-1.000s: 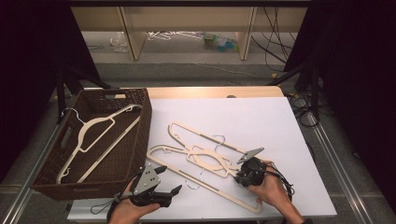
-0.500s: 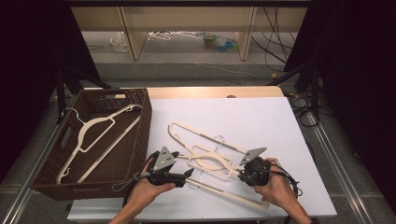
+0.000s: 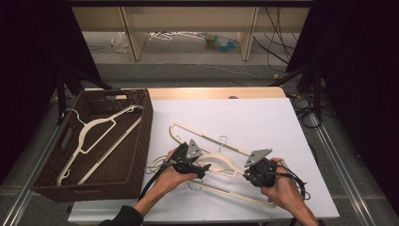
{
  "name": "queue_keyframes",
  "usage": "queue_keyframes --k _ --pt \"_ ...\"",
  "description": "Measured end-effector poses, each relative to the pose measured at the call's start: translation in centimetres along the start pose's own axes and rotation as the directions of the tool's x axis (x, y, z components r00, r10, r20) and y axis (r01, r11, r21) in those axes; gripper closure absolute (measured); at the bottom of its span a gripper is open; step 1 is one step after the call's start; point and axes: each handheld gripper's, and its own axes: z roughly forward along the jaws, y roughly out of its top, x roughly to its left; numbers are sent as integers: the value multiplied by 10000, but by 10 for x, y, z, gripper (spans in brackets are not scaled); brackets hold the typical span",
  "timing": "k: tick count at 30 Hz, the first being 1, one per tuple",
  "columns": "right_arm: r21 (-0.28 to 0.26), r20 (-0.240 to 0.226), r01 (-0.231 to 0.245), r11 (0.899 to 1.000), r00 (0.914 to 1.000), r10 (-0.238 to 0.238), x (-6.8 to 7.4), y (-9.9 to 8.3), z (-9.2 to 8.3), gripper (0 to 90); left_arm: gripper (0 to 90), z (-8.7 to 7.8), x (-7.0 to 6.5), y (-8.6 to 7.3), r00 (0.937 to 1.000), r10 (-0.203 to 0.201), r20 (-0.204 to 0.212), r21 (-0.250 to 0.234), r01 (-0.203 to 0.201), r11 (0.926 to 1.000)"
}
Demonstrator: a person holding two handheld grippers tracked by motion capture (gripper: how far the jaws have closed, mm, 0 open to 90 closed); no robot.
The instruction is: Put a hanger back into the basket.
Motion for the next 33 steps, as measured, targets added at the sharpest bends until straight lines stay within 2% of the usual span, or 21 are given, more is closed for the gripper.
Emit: queue_keyframes --k 2,4,6,7,8,11,12,14,16,18,19,20,23,24,25,26,30,33 --pt "74 139 47 10000 9999 -48 -2 1 0 799 276 3 2 1 9999 105 -69 200 -104 9997" --pt "-54 199 287 9996 9994 -286 -2 1 -4 799 296 8 5 2 9996 -184 -211 36 184 9998" --pt "-112 256 358 9993 9990 -355 -1 2 -6 799 309 8 7 4 9997 -36 -232 215 41 9998" --pt "-112 256 358 9993 9990 -355 -1 2 -6 799 309 12 8 5 9994 -251 -222 35 252 9997" --pt "-112 294 383 9992 9988 -380 0 3 -7 799 323 14 9 7 9994 -194 -274 57 196 9998" --pt "-82 323 442 9990 9985 -440 0 4 -10 799 342 19 11 10 9998 -138 -136 175 141 9997" --pt "-174 325 420 9990 9986 -414 0 3 -10 799 345 21 11 11 9999 76 -110 299 -73 9995" --pt "-157 367 471 9988 9982 -465 1 4 -12 799 355 24 11 13 10000 94 -30 386 -93 9992" --pt "-202 418 509 9985 9979 -500 1 4 -14 799 394 28 11 16 9998 206 57 371 -208 9991" --pt "-180 397 514 9985 9979 -506 2 4 -14 799 443 29 11 17 9998 155 110 378 -159 9992" --pt "-218 456 578 9981 9973 -568 1 4 -14 799 463 31 11 17 9993 203 312 436 -217 9988" --pt "-218 456 578 9981 9973 -568 1 4 -14 799 480 31 11 17 9993 203 312 436 -217 9988" --pt "-242 402 664 9975 9970 -654 2 4 -15 799 517 37 12 16 9975 517 492 704 -551 9960" --pt "-283 443 743 9968 9964 -730 2 5 -15 799 565 38 13 17 9958 569 716 706 -620 9956" --pt "-283 443 743 9968 9964 -730 2 5 -15 799 614 38 13 17 9958 569 716 706 -620 9956" --pt "-247 426 685 9973 9968 -674 3 5 -16 799 614 37 13 18 9950 562 821 614 -613 9962" --pt "-332 299 771 9965 9967 -761 1 3 -16 799 665 30 16 21 9883 1061 1099 795 -1152 9902" --pt "-501 181 968 9940 9952 -960 -1 2 -17 798 683 20 17 23 9840 1288 1233 686 -1379 9881"
